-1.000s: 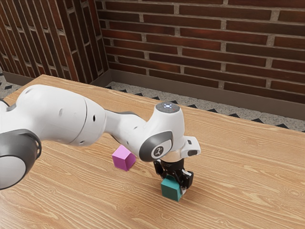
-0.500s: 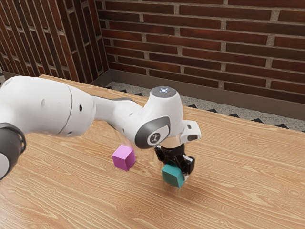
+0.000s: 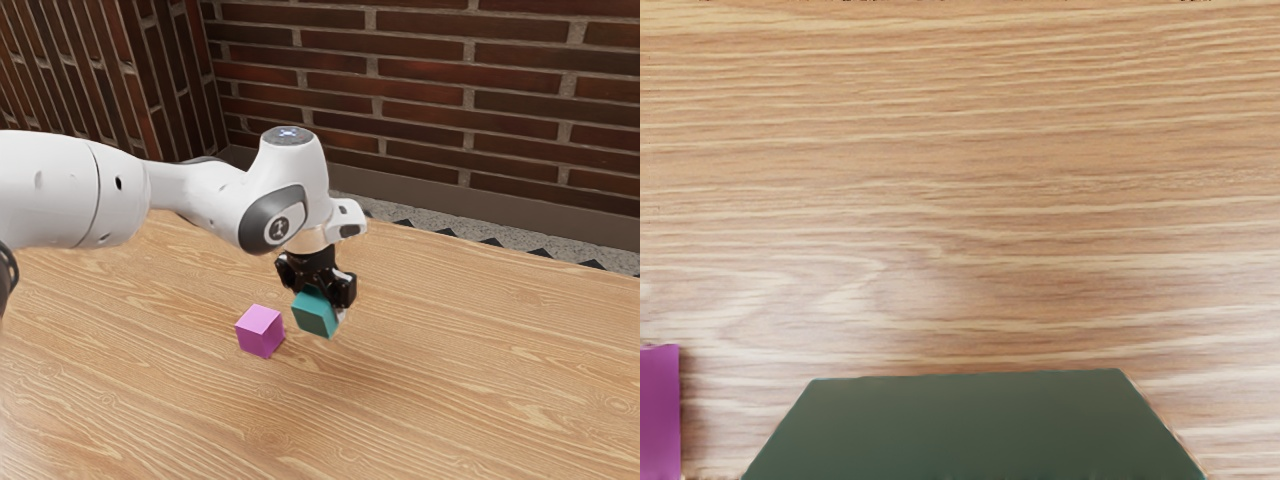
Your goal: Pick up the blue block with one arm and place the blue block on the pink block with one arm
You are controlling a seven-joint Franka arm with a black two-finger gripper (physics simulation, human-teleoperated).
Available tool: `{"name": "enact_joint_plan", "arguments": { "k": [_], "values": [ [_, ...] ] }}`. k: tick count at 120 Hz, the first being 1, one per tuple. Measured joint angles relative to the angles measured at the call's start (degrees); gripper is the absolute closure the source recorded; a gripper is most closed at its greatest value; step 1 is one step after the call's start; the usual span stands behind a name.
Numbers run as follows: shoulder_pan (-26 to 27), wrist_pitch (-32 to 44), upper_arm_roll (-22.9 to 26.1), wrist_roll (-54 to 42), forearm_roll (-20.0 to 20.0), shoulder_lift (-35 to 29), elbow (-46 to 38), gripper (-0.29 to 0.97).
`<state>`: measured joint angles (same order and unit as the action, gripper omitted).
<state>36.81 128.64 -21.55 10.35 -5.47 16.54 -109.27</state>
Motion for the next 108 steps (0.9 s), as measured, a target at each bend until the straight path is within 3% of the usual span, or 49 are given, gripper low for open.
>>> {"name": "enact_joint_plan", "arguments": {
  "k": [108],
  "values": [
    [-3.04, -9.54, -11.08, -20.58, -9.45, 2.79, 3.93, 0.35]
  ]
}}
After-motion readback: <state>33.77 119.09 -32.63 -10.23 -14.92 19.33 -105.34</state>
